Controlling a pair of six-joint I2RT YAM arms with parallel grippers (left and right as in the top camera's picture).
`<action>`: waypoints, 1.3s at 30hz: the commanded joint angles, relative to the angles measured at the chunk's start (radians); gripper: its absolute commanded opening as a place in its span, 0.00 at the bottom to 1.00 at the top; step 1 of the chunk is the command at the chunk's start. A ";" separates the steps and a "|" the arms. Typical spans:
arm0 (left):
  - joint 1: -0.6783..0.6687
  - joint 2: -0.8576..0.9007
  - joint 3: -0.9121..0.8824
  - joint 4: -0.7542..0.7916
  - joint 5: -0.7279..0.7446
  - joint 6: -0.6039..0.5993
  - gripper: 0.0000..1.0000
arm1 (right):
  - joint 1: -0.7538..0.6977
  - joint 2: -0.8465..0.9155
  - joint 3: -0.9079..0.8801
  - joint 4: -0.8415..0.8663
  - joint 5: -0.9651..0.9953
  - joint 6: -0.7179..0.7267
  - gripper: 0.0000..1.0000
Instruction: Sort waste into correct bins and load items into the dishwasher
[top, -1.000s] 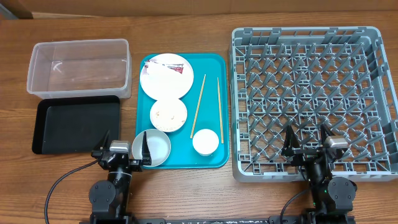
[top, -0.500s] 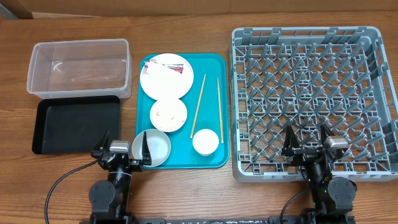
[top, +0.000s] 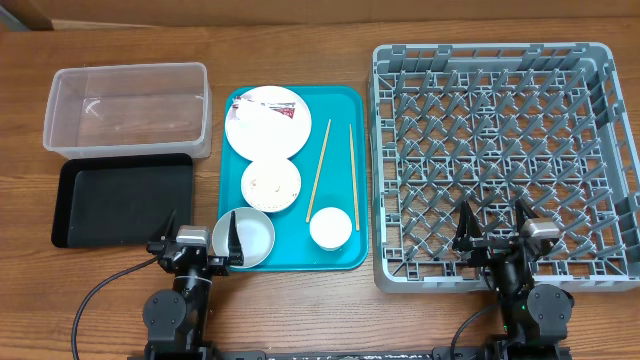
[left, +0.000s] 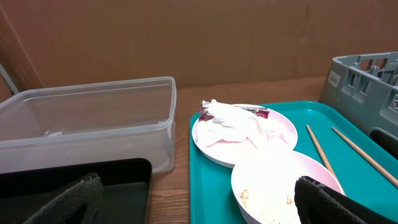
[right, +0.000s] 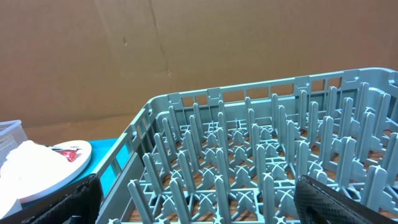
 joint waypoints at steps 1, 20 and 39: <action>0.008 -0.010 -0.006 0.001 0.003 0.015 1.00 | -0.003 -0.010 -0.011 0.003 0.001 -0.004 1.00; 0.008 -0.010 -0.006 0.000 -0.016 0.015 1.00 | -0.003 -0.010 -0.011 0.003 0.001 -0.004 1.00; 0.008 -0.010 -0.006 0.104 -0.014 0.008 1.00 | -0.003 -0.010 -0.010 0.004 0.001 -0.004 1.00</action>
